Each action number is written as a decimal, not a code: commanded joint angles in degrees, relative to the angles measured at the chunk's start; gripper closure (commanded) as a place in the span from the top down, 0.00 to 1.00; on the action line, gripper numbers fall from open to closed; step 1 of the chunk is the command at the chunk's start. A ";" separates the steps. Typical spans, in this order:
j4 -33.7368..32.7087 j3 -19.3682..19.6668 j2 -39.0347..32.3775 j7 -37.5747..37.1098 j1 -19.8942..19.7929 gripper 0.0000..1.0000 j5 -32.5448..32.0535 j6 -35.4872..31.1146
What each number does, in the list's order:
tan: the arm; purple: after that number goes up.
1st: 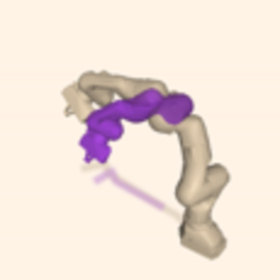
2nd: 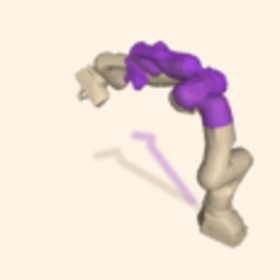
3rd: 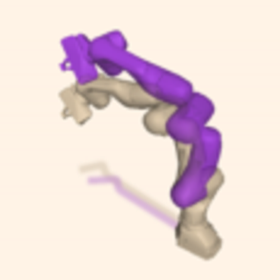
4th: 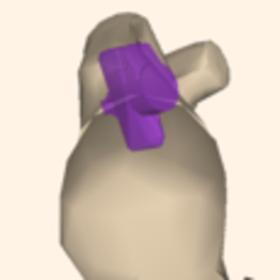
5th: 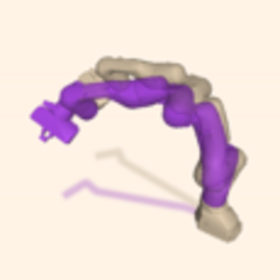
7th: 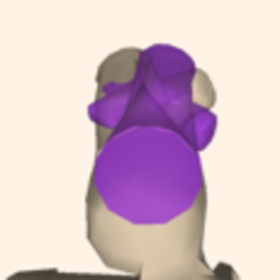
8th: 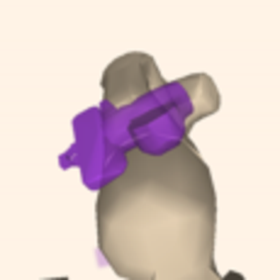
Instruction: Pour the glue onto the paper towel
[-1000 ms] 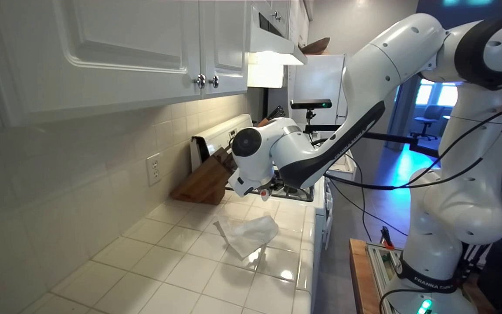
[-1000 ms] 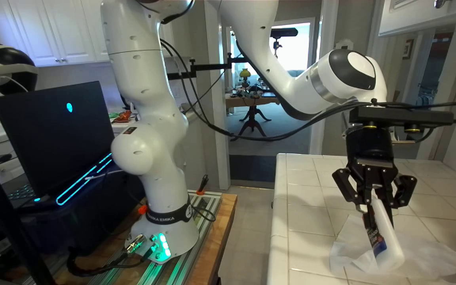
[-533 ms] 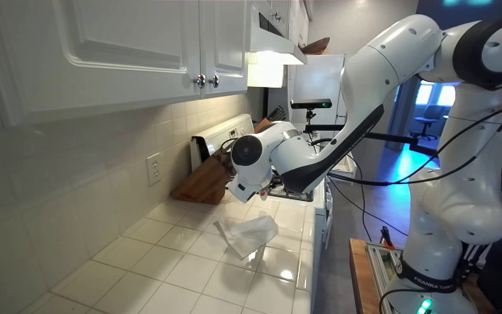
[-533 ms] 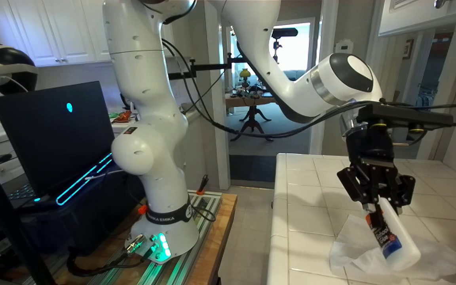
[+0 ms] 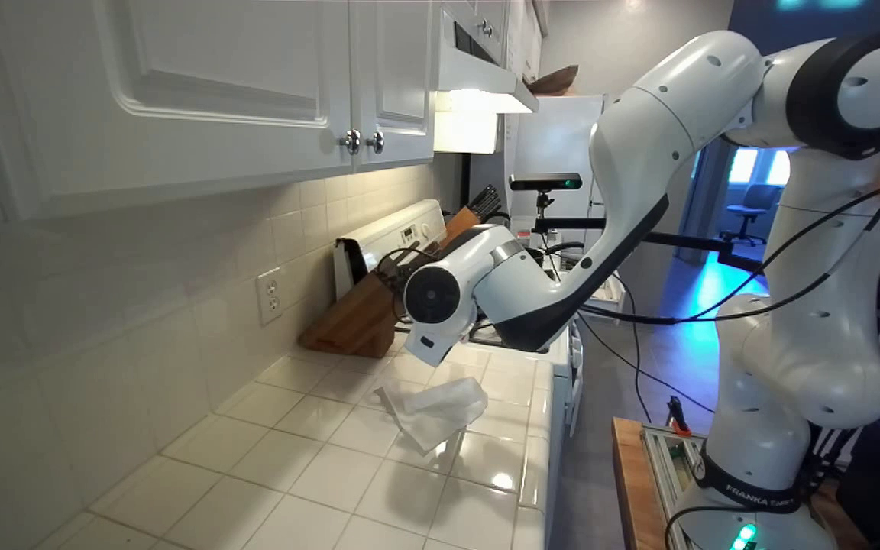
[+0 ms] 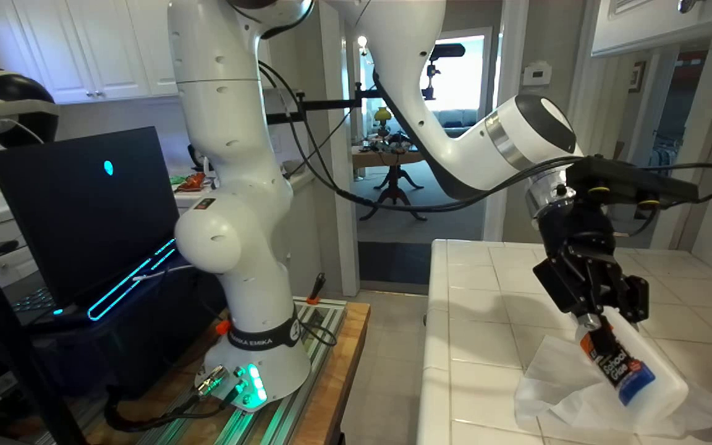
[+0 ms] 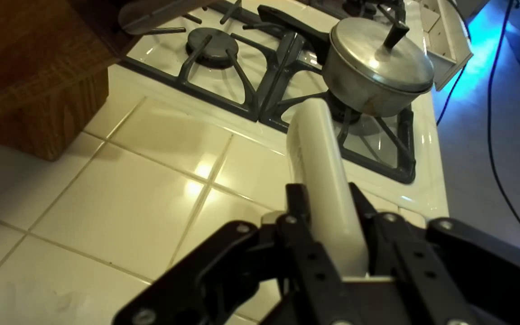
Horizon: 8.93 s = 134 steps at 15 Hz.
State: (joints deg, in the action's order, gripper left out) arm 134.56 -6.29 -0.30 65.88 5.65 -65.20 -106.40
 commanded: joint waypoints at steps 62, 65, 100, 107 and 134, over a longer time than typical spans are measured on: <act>-0.22 -3.44 -6.59 -12.23 3.23 0.06 -17.18 13.71; 0.08 -3.40 -7.05 -11.96 3.18 0.06 -16.96 14.06; 0.03 1.72 3.50 8.27 -1.78 0.06 13.87 -17.47; 0.66 5.69 7.07 20.85 -2.80 0.06 28.98 -20.94; 7.56 16.82 8.56 57.54 -8.63 0.06 67.65 -31.66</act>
State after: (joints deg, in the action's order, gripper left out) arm 140.24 9.82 6.98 117.98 -2.57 -3.07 -136.08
